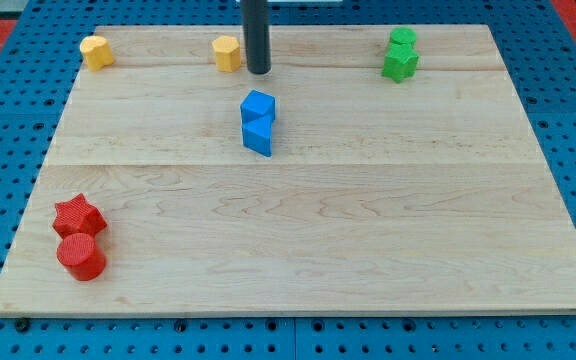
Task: Move the yellow heart closer to the yellow hexagon
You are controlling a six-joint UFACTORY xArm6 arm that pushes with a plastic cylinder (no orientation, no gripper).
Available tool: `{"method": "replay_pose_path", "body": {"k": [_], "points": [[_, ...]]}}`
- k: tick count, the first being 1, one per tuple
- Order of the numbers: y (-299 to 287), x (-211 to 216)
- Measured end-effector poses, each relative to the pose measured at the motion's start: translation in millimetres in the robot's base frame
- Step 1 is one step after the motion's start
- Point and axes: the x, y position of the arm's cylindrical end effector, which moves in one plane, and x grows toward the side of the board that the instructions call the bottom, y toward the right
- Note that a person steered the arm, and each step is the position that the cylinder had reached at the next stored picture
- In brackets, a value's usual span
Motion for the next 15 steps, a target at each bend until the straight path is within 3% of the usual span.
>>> {"method": "replay_pose_path", "body": {"k": [2, 3, 4, 5, 10, 11, 12, 13, 15], "points": [[-75, 3], [-120, 57], [-250, 45], [-271, 35], [-215, -49], [-247, -73], [-234, -72], [-167, -72], [-179, -42]]}}
